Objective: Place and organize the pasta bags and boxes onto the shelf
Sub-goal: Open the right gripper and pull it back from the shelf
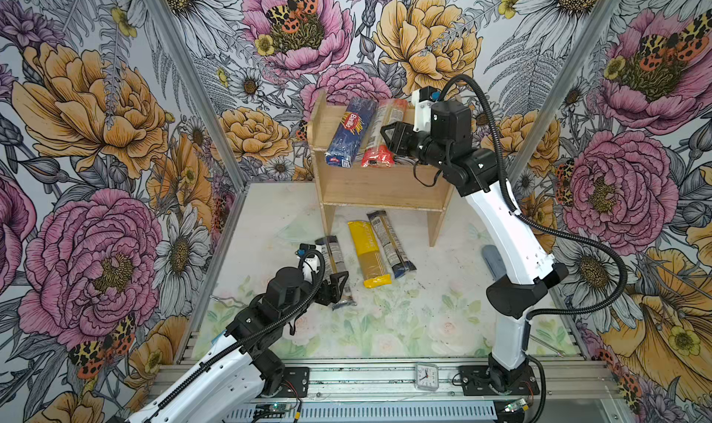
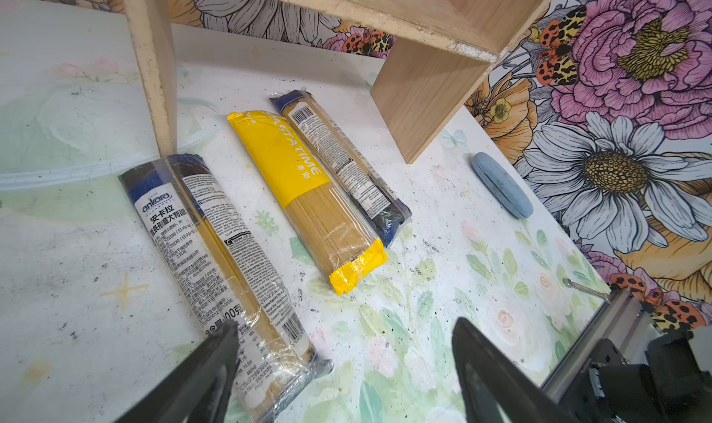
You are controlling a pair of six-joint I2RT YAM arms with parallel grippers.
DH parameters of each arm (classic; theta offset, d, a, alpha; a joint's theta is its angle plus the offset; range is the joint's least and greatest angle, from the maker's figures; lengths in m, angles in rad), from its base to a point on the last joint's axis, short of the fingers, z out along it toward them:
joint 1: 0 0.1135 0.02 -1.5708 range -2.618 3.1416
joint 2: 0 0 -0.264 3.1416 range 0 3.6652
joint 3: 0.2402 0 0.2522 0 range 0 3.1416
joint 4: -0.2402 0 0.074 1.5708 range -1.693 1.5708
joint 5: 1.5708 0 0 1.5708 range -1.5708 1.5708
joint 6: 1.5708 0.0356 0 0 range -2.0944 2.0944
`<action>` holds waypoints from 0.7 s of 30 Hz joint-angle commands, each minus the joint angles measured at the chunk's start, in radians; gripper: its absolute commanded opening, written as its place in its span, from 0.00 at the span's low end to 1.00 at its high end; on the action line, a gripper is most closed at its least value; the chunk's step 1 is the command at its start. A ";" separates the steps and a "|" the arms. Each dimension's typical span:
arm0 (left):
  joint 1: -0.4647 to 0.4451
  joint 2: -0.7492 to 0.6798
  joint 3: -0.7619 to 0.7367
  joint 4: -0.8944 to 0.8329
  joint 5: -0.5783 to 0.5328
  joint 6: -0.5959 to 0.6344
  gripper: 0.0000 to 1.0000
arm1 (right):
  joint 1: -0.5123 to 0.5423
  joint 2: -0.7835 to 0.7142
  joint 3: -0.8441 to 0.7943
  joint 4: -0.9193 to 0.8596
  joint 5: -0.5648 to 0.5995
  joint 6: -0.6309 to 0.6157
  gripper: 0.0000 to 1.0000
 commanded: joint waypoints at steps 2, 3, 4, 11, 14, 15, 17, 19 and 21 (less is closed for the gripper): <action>-0.006 -0.005 -0.006 -0.006 -0.020 -0.006 0.87 | 0.001 -0.085 -0.048 0.027 0.053 -0.060 0.52; -0.006 -0.005 -0.004 -0.006 -0.019 -0.006 0.87 | 0.001 -0.098 -0.057 0.026 0.047 -0.067 0.53; -0.007 -0.004 -0.004 -0.006 -0.020 -0.006 0.87 | 0.001 -0.109 -0.063 0.027 0.041 -0.073 0.53; -0.006 0.020 0.010 -0.006 -0.018 0.005 0.87 | 0.013 -0.222 -0.155 0.027 0.011 -0.102 0.56; -0.005 0.038 0.019 -0.008 -0.018 0.008 0.87 | 0.039 -0.289 -0.240 0.029 0.007 -0.120 0.58; -0.005 0.045 0.020 -0.008 -0.018 0.008 0.87 | 0.053 -0.314 -0.281 0.029 0.007 -0.127 0.60; -0.005 0.058 0.024 -0.008 -0.017 0.007 0.87 | 0.081 -0.363 -0.359 0.029 0.012 -0.144 0.64; -0.003 0.073 0.030 -0.008 -0.018 0.004 0.90 | 0.114 -0.409 -0.442 0.030 0.028 -0.159 0.68; -0.003 0.087 0.035 -0.008 -0.018 0.001 0.91 | 0.148 -0.456 -0.536 0.030 0.034 -0.161 0.69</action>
